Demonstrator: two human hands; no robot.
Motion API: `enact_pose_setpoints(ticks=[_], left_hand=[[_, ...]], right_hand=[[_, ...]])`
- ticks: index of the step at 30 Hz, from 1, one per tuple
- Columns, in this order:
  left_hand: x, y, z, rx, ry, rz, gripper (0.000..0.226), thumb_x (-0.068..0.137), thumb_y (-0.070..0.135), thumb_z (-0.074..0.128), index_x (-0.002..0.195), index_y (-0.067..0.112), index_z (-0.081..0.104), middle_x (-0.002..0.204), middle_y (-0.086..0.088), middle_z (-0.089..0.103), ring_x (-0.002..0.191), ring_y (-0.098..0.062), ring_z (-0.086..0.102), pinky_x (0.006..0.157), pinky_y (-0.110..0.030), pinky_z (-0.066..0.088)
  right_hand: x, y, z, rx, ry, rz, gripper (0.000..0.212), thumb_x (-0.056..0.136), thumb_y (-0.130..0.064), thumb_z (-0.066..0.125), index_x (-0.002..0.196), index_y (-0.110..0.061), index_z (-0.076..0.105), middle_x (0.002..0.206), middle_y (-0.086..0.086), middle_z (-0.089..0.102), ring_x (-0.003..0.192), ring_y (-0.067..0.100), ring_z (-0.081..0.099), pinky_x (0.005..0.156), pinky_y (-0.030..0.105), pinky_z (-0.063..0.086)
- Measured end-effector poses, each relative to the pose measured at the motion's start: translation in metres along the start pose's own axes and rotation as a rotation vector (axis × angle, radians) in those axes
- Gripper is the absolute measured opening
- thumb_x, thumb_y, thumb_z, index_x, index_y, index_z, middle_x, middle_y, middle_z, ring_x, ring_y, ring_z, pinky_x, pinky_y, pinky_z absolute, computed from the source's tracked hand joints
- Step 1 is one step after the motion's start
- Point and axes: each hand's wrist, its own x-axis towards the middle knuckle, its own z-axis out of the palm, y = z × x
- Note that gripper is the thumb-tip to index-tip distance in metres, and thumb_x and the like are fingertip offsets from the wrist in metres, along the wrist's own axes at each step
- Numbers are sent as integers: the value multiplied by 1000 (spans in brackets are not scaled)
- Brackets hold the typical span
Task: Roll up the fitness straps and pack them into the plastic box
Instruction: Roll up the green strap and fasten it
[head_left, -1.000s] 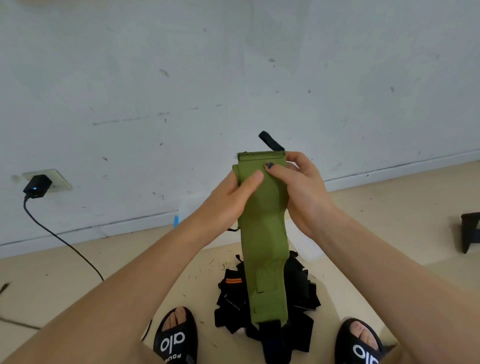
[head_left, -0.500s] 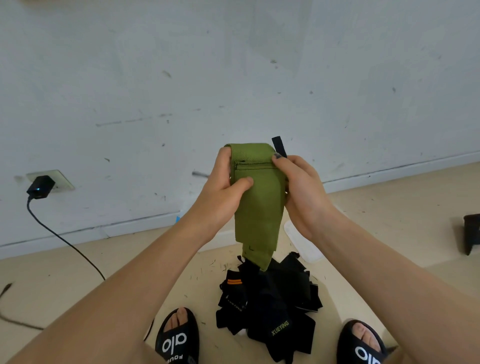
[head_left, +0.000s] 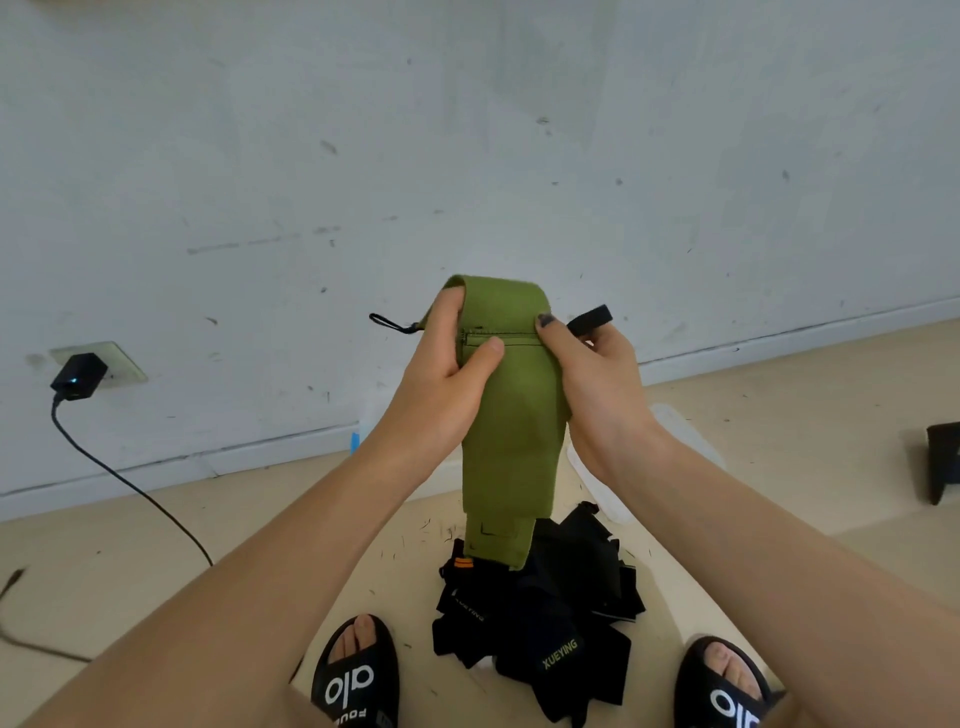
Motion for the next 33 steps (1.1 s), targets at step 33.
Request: enact_pose_setpoints(ticks=[33], left_hand=[[3,0,-46,715,-6,588,48,84,-5,36,109,10,75,127,-5,60,107,-16,60,92,-28,51]], right_hand=[[-10,-29,-26,198,-330,214,44,102,-53,52,90,-14,67,92,6,68,87,24,67,86,38,55]])
